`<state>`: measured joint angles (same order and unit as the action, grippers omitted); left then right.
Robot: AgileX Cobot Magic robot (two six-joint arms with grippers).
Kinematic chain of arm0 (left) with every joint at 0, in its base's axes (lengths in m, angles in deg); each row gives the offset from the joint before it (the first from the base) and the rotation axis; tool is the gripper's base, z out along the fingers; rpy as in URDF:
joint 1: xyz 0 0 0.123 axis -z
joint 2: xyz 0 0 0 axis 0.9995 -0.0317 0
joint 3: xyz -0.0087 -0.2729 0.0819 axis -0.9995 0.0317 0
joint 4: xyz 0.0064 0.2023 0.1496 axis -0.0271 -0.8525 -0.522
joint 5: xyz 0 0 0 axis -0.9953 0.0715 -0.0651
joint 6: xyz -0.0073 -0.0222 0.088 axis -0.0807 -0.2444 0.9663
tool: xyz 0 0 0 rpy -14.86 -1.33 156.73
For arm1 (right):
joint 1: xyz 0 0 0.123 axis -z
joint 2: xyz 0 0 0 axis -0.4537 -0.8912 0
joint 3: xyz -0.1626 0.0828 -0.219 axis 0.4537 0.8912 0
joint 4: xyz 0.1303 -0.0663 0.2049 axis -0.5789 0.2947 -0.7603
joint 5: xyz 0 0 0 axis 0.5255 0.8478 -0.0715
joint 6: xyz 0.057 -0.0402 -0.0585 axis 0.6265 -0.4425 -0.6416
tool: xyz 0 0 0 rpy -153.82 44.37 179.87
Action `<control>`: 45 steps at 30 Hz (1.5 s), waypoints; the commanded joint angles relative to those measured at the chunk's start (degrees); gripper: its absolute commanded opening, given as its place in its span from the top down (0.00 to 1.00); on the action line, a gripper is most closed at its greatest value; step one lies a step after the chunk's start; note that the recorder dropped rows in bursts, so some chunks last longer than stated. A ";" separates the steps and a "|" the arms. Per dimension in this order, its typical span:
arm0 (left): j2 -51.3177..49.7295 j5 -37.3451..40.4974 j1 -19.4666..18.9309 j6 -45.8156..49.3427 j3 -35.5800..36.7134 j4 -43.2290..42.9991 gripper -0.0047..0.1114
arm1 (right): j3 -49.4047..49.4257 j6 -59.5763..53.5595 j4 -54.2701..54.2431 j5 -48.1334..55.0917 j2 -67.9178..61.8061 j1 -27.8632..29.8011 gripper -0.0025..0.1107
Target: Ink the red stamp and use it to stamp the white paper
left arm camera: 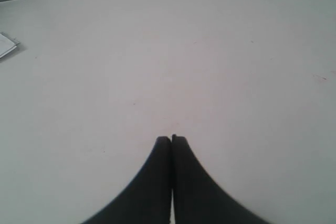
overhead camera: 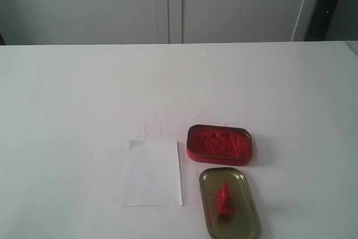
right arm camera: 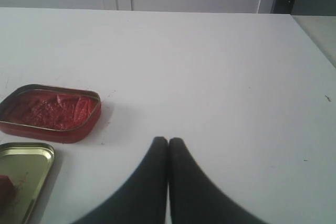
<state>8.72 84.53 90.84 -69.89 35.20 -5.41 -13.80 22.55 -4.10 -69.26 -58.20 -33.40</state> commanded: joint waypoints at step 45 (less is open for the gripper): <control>0.20 -0.01 -0.20 0.16 0.19 0.07 0.96 | 0.31 -0.07 0.52 -15.97 0.21 0.16 0.98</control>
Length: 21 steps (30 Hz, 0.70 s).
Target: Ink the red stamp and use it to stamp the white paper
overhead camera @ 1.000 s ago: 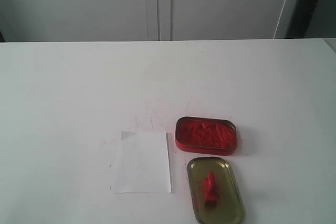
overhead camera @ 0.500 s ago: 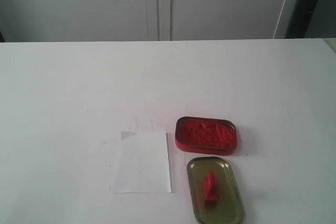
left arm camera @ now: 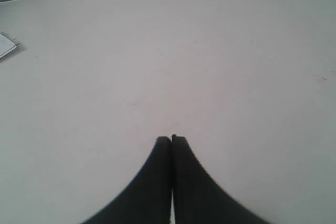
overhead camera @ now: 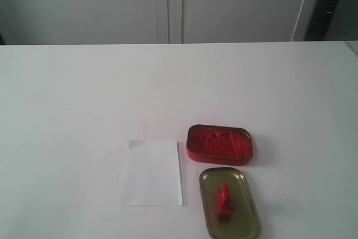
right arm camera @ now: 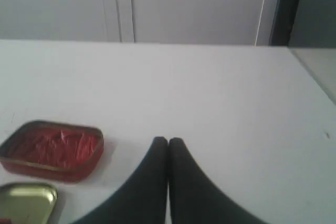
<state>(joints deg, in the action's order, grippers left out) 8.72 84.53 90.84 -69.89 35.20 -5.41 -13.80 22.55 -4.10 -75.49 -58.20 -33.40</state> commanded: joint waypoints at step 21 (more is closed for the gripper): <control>0.20 -0.01 -0.20 0.16 0.19 0.07 0.96 | 0.31 -2.87 0.52 -23.69 0.21 0.16 0.98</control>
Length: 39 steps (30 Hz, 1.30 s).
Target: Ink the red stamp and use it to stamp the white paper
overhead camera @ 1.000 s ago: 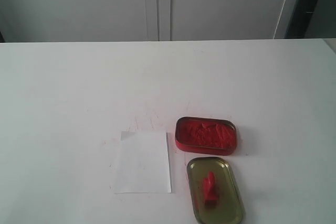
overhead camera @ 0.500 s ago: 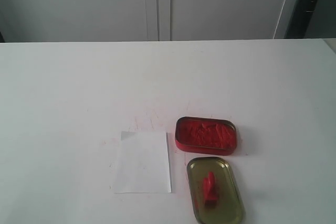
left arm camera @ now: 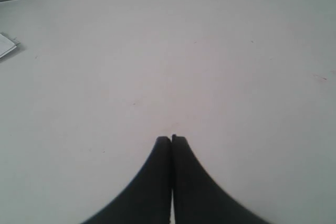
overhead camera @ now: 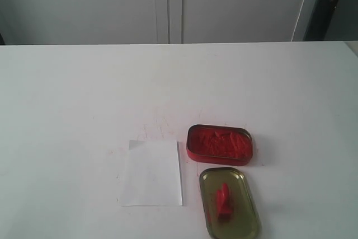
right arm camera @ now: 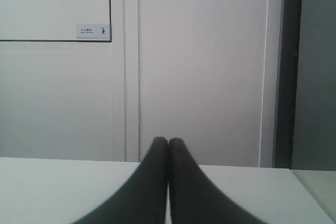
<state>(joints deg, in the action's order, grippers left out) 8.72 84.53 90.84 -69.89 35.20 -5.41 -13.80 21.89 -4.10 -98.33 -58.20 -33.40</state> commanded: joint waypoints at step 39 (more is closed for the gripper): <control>0.20 -0.01 -1.29 0.16 0.19 0.07 0.96 | -28.48 4.65 0.52 34.93 -26.08 0.16 0.98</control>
<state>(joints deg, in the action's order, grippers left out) 8.72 84.53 89.67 -69.89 35.20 -5.41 -39.85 24.80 -3.89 -66.89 -80.06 -33.40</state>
